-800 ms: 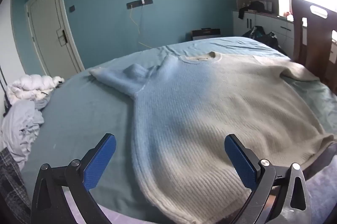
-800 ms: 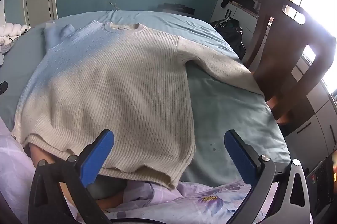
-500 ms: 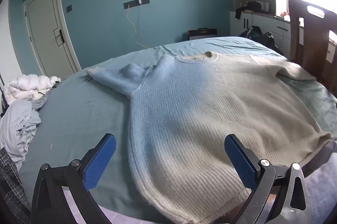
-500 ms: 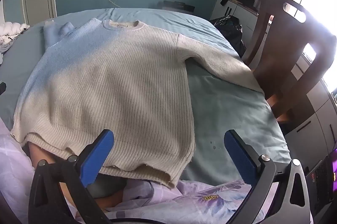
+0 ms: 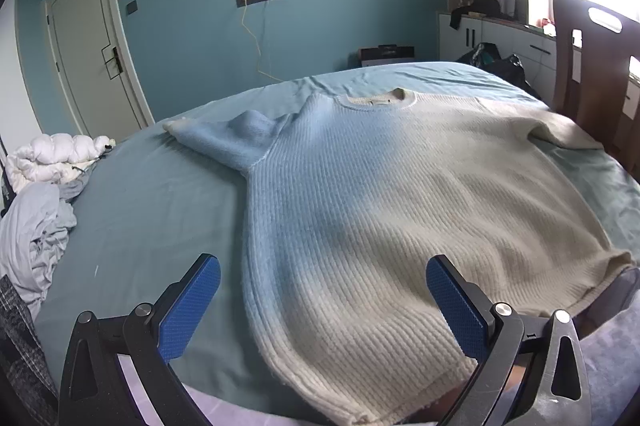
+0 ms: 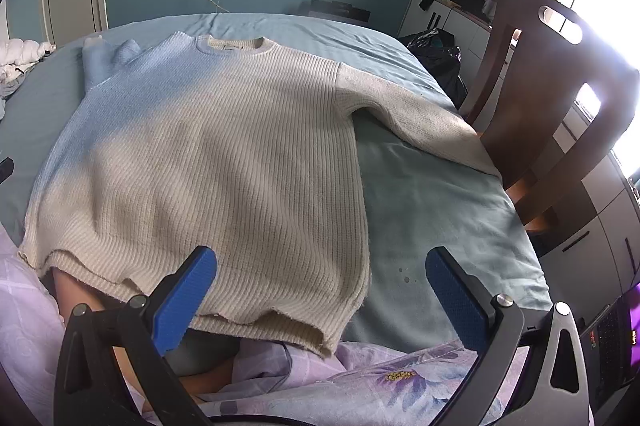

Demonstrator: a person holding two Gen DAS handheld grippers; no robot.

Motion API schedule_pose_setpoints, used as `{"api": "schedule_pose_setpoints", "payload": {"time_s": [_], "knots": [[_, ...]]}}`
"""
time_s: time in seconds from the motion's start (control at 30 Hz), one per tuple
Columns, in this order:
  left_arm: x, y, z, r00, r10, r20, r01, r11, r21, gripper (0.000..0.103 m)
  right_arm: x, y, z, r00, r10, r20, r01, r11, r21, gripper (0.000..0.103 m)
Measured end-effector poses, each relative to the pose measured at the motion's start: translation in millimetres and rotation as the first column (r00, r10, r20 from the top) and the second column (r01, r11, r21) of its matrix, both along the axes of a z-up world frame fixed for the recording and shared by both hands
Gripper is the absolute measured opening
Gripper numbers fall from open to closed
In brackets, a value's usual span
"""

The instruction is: Fold small clothes

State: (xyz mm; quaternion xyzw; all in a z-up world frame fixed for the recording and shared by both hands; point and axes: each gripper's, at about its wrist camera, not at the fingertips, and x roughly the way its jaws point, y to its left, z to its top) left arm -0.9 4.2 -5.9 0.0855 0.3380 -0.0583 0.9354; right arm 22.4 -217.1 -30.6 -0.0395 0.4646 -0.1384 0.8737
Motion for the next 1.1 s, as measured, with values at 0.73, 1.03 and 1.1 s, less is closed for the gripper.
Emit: {"api": "schedule_pose_setpoints", "payload": {"time_s": [0.73, 1.03, 1.1], "knots": [[-0.2, -1.8, -3.4, 1.0, -0.001, -0.008, 0.001, 1.0, 0.002, 0.103, 0.5, -2.7, -1.9, 1.0, 0.0, -0.001, 0.0, 1.0, -0.003, 0.102], [0.7, 0.0, -4.9, 1.0, 0.013, -0.021, -0.013, 1.0, -0.009, 0.103, 0.5, -2.6, -2.0, 1.0, 0.001, -0.003, -0.001, 1.0, -0.005, 0.102], [1.7, 1.3, -5.1, 1.0, 0.015, -0.025, -0.015, 1.0, -0.011, 0.103, 0.3, -3.0, -2.0, 1.0, 0.001, -0.003, -0.001, 1.0, -0.005, 0.102]]}}
